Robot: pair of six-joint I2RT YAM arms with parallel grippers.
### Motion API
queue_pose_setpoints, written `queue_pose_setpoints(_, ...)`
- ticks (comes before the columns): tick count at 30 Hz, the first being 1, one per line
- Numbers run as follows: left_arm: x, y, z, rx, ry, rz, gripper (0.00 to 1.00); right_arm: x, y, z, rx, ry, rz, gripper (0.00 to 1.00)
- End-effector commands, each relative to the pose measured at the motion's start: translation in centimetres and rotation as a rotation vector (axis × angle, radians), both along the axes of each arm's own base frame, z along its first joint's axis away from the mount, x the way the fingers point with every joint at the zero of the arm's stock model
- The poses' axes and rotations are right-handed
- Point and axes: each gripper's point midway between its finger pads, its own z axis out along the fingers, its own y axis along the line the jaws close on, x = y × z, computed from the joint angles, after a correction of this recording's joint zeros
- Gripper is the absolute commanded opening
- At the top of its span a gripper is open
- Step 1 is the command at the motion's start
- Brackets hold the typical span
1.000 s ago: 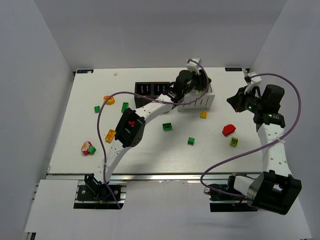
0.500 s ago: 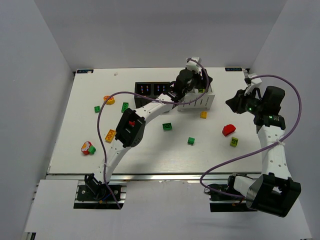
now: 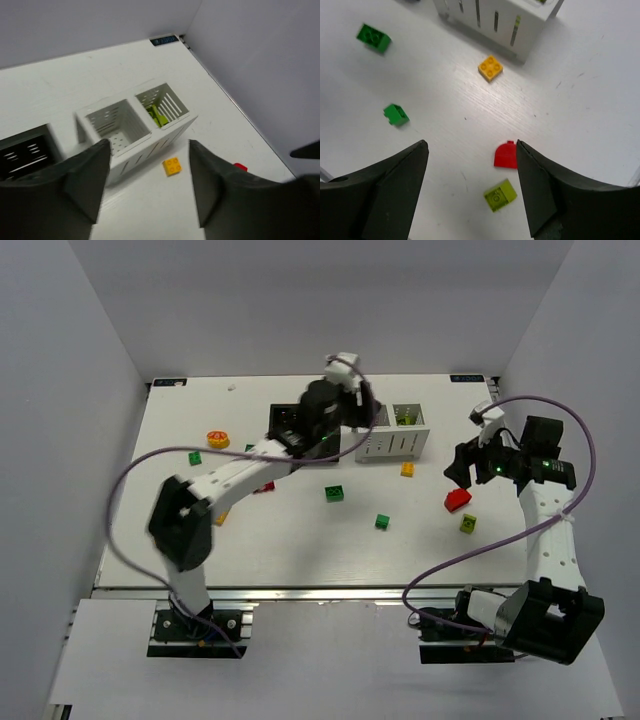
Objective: Sort the legos into containers by color
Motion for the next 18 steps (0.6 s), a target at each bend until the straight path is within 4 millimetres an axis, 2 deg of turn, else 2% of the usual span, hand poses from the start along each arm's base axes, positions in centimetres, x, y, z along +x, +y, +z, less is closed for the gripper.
queue_pose_setpoints(1, -3.5, 6.7, 3.9, -0.041, -0.023, 0.087, 0.76, -3.1, -1.6, -2.9, -0.143, 0.16, 0.05, 0.76)
queue_pose_setpoints(2, -4.7, 7.9, 0.8, -0.015, 0.042, 0.099, 0.8, -3.5, -2.1, -3.6, -0.18, 0.185, 0.061, 0.77)
queue_pose_setpoints(3, -6.2, 9.4, 2.2, -0.042, 0.038, 0.105, 0.85, -3.9, -2.5, -4.4, -0.199, 0.22, 0.064, 0.77)
queue_pose_setpoints(4, -7.0, 10.3, 1.7, -0.045, 0.056, 0.112, 0.87, -4.8, -2.9, -5.2, -0.226, 0.268, 0.065, 0.77)
queue_pose_setpoints(6, -9.3, 12.1, -0.2, -0.048, 0.115, 0.121, 0.91, -5.7, -3.3, -6.4, -0.258, 0.321, 0.09, 0.77)
queue_pose_setpoints(9, -11.7, 14.5, -2.8, -0.023, 0.185, 0.158, 0.93, -6.8, -3.9, -8.4, -0.283, 0.406, 0.082, 0.77)
queue_pose_setpoints(10, -12.0, 15.2, -3.4, -0.021, 0.198, 0.174, 0.95, -7.0, -4.4, -9.1, -0.302, 0.437, 0.064, 0.77)
queue_pose_setpoints(11, -12.2, 15.9, -3.9, -0.023, 0.21, 0.205, 0.96, -6.3, -5.0, -9.7, -0.315, 0.447, 0.026, 0.76)
queue_pose_setpoints(13, -13.0, 17.2, -5.2, -0.009, 0.235, 0.242, 0.98, -6.0, -6.3, -11.2, -0.312, 0.528, -0.143, 0.73)
queue_pose_setpoints(16, -13.2, 18.4, -6.2, -0.009, 0.266, 0.286, 0.98, -5.4, -6.3, -12.7, -0.243, 0.621, -0.279, 0.67)
queue_pose_setpoints(18, -13.2, 18.8, -6.5, -0.001, 0.28, 0.307, 0.98, -4.8, -6.5, -13.2, -0.224, 0.633, -0.332, 0.66)
